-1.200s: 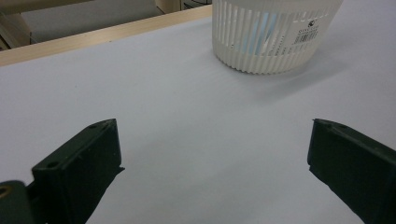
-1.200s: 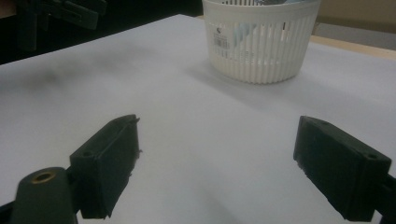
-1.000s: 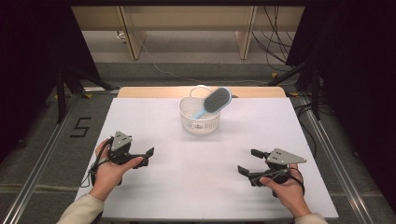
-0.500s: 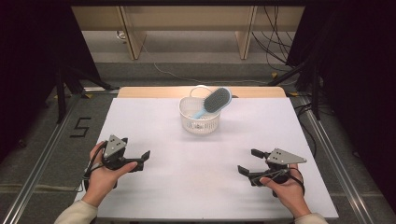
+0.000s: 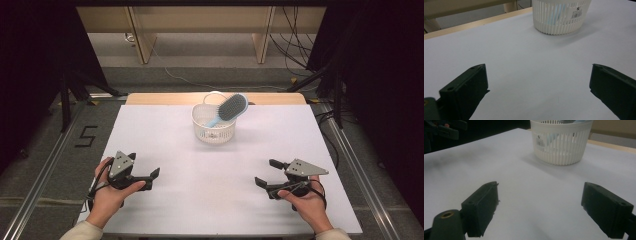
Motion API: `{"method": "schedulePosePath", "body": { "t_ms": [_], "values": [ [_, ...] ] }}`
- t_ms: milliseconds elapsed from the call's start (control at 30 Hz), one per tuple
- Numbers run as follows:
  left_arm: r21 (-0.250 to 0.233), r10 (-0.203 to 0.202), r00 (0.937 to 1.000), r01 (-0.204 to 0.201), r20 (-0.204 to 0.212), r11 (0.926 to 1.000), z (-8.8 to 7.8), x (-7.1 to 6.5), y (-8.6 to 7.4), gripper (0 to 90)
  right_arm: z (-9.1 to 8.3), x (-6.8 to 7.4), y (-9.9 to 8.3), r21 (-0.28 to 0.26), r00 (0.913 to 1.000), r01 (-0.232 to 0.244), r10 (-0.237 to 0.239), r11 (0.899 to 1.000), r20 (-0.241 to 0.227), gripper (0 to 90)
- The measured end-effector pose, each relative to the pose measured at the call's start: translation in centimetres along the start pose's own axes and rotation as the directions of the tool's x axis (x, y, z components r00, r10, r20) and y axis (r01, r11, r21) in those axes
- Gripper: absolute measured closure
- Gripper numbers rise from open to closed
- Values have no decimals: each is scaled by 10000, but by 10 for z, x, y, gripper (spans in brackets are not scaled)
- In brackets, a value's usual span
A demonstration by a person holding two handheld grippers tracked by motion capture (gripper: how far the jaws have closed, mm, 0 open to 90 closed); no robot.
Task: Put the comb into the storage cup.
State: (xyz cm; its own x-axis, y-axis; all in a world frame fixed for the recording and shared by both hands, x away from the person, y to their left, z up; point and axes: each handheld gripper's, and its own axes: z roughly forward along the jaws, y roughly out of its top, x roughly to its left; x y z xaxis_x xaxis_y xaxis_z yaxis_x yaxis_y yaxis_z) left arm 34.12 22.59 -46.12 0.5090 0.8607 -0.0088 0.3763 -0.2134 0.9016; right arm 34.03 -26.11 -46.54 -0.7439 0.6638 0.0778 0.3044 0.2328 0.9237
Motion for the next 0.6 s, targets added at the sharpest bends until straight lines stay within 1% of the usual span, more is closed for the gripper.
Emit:
{"method": "schedulePosePath", "body": {
  "t_ms": [167,367,433,600],
  "values": [
    [187,98,9999,-100,110,9998,3,-2,-3,9,0,0,0,28,10000,49,-50,10000,22,151],
    [246,79,9999,-82,115,9997,5,-3,-4,9,0,0,0,22,10000,37,-37,10000,68,150],
    [218,-3,9999,0,173,9998,5,-4,-4,9,-1,-1,0,32,10000,59,-60,10000,80,150],
    [242,81,9997,-86,210,9997,6,-6,-4,9,-2,-1,0,-19,9998,-38,38,10000,179,146]
  ]
}}
